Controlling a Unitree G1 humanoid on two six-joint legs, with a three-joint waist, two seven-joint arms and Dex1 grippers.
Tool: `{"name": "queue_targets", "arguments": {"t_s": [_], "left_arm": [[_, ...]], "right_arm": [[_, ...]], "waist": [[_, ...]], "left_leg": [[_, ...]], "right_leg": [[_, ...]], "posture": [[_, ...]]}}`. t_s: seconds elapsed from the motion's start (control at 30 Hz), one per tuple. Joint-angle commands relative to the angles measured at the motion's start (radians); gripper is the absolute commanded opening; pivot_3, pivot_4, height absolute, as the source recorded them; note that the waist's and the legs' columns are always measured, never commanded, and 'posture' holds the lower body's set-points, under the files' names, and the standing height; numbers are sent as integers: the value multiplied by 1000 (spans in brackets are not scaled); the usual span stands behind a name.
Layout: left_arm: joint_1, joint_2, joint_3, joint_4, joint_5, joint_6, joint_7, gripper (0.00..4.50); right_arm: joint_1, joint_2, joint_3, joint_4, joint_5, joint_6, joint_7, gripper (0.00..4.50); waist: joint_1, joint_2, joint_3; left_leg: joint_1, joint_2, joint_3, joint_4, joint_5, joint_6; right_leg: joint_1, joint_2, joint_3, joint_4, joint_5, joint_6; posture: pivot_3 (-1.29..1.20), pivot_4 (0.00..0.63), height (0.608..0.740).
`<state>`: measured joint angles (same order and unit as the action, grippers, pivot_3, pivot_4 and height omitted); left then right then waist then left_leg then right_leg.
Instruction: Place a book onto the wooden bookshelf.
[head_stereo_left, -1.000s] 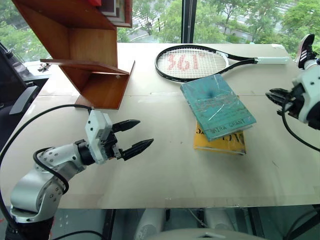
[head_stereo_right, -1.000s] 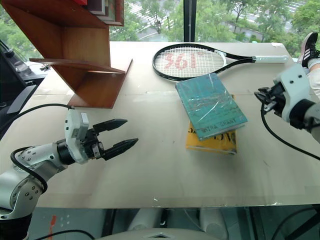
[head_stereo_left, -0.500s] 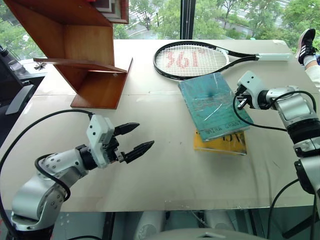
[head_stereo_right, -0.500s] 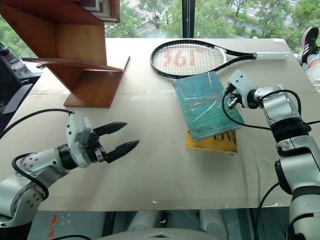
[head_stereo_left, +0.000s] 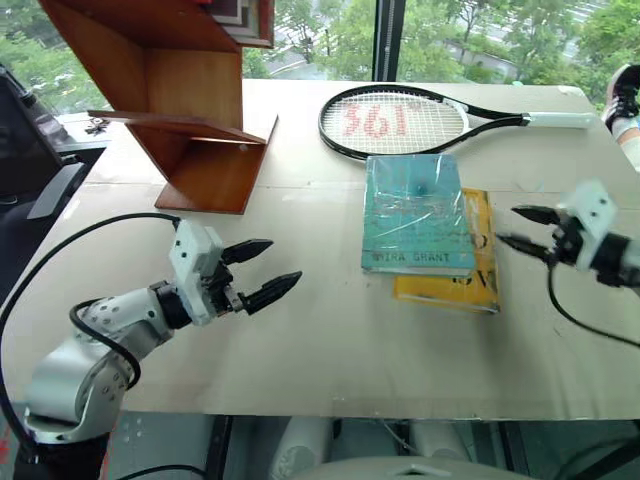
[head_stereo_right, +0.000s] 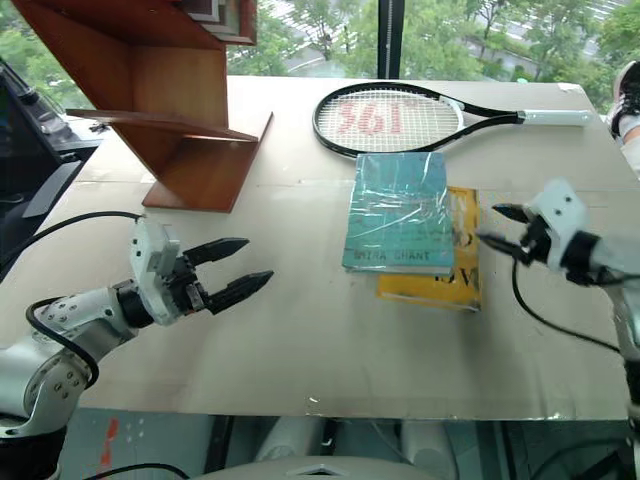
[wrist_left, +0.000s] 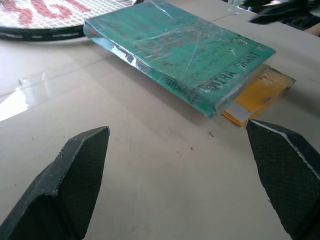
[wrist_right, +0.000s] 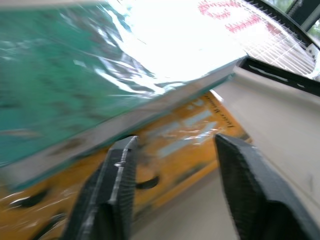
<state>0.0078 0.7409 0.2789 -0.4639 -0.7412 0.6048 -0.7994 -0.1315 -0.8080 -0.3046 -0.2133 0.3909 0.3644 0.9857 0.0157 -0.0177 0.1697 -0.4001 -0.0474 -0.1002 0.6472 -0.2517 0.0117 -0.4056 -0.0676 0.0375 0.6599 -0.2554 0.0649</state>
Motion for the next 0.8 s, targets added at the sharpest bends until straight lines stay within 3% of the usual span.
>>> {"name": "queue_targets", "arguments": {"t_s": [0.03, 0.07, 0.1, 0.17, 0.27, 0.37, 0.5, 0.7, 0.8], "left_arm": [[-171, -10, -29, 156, -111, 185, 29, 4500], [-228, -18, -37, 211, -165, 278, 46, 4500], [-296, -33, -43, 287, -200, 372, 75, 4500], [-456, -81, -64, 479, -238, 572, 131, 4500], [-660, -175, -59, 751, -239, 728, 171, 4500], [-845, -274, -39, 1080, -153, 687, 194, 4500], [-989, -348, -74, 1368, -40, 571, 102, 4500], [-1101, -445, -137, 1611, 127, 395, -98, 4500], [-1133, -469, -162, 1654, 181, 384, -228, 3704]], "right_arm": [[271, 34, -284, -334, 229, 44, 67, 4158], [334, 52, -333, -396, 276, 56, 61, 4408], [378, 77, -359, -443, 300, 50, 44, 4408], [456, 134, -391, -514, 306, 17, 9, 4408], [527, 185, -404, -578, 321, 1, -37, 4408], [584, 227, -419, -625, 319, -28, -77, 4408], [646, 263, -424, -663, 314, -57, -118, 4408], [742, 304, -432, -717, 307, -97, -157, 4408], [786, 319, -438, -742, 303, -113, -174, 4500]], "waist": [[-5, 1, 0], [-4, 1, 0], [-26, 0, 0], [-22, -2, 0], [-27, -3, 0], [-27, -5, 0], [-37, -6, 0], [-20, -6, 0], [-21, -6, 0]], "left_leg": [[1, 0, 1, 1, 0, 0], [4, 1, 0, 2, 0, 0], [5, 1, 0, 2, 0, 0], [16, 1, 1, 2, 0, 0], [21, 0, -7, 5, 0, 0], [21, -3, -10, 6, 0, 0], [20, -3, -8, 4, 0, -1], [14, -4, -9, 2, 2, -5], [14, -5, -9, 3, 0, -1]], "right_leg": [[1, 1, 2, 1, 0, 0], [3, 2, 1, 2, 0, 0], [5, 3, 1, 2, 0, 0], [16, 3, 2, 1, 0, 1], [27, 6, -9, -1, -4, 6], [27, 4, -9, -1, -3, 6], [24, 3, -7, -1, -1, 2], [19, 1, -8, -2, -2, 3], [19, -1, -8, -2, -2, 4]], "posture": [[0, 150, 740], [0, 150, 740], [0, 150, 740], [0, 150, 740], [0, 150, 740], [0, 150, 740], [0, 150, 740], [0, 150, 740], [0, 150, 740]]}}
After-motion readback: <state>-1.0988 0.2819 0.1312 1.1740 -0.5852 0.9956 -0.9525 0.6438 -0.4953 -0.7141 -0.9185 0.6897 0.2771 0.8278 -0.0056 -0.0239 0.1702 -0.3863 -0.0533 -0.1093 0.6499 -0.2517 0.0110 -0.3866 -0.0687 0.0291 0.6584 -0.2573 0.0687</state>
